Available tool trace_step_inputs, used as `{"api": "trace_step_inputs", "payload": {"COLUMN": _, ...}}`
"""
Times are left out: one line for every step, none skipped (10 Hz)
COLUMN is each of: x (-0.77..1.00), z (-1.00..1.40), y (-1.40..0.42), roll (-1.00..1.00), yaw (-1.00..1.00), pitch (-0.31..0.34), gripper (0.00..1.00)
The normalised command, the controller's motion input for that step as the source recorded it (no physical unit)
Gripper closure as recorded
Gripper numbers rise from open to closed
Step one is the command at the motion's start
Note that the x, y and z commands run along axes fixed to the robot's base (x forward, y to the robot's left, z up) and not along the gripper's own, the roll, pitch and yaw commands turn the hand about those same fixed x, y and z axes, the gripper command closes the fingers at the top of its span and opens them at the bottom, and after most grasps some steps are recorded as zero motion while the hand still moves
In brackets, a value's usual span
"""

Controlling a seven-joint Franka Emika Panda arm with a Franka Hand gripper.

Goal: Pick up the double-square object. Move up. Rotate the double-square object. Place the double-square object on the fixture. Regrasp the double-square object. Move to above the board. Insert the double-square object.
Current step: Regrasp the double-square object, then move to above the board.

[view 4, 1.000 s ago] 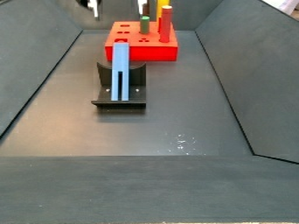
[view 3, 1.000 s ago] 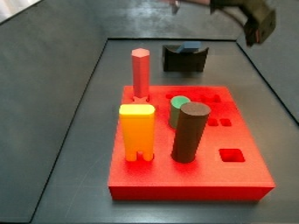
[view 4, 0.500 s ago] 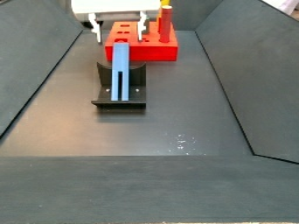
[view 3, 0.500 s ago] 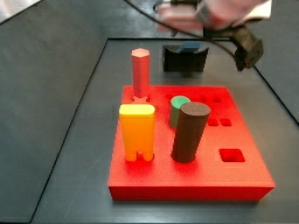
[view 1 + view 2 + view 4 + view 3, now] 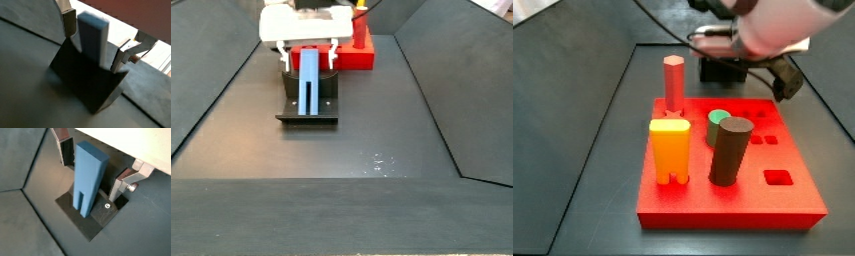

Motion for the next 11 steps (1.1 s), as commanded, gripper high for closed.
{"api": "trace_step_inputs", "payload": {"x": 0.00, "z": 0.00, "y": 0.00, "roll": 0.00, "yaw": 0.00, "pitch": 0.000, "gripper": 1.00}}
{"api": "trace_step_inputs", "payload": {"x": 0.17, "z": 1.00, "y": 0.17, "roll": -0.07, "yaw": -0.26, "pitch": -0.143, "gripper": 1.00}}
{"api": "trace_step_inputs", "payload": {"x": 0.16, "z": 1.00, "y": 0.17, "roll": -0.08, "yaw": -0.26, "pitch": -0.125, "gripper": 1.00}}
{"api": "trace_step_inputs", "payload": {"x": 0.16, "z": 1.00, "y": 0.17, "roll": -0.09, "yaw": -0.25, "pitch": -0.103, "gripper": 1.00}}
{"api": "trace_step_inputs", "payload": {"x": 0.14, "z": 1.00, "y": 0.16, "roll": -0.10, "yaw": -0.23, "pitch": -0.048, "gripper": 1.00}}
{"api": "trace_step_inputs", "payload": {"x": 0.14, "z": 1.00, "y": 0.16, "roll": -0.11, "yaw": -0.21, "pitch": -0.021, "gripper": 1.00}}
{"api": "trace_step_inputs", "payload": {"x": 0.13, "z": 1.00, "y": 0.16, "roll": -0.12, "yaw": -0.18, "pitch": 0.029, "gripper": 1.00}}
{"api": "trace_step_inputs", "payload": {"x": 0.12, "z": 1.00, "y": 0.15, "roll": -0.12, "yaw": -0.14, "pitch": 0.064, "gripper": 1.00}}
{"api": "trace_step_inputs", "payload": {"x": 0.11, "z": 1.00, "y": 0.15, "roll": -0.12, "yaw": -0.11, "pitch": 0.089, "gripper": 1.00}}
{"api": "trace_step_inputs", "payload": {"x": 0.10, "z": 1.00, "y": 0.15, "roll": -0.12, "yaw": -0.08, "pitch": 0.100, "gripper": 1.00}}
{"api": "trace_step_inputs", "payload": {"x": 0.10, "z": 1.00, "y": 0.13, "roll": -0.12, "yaw": -0.03, "pitch": 0.119, "gripper": 1.00}}
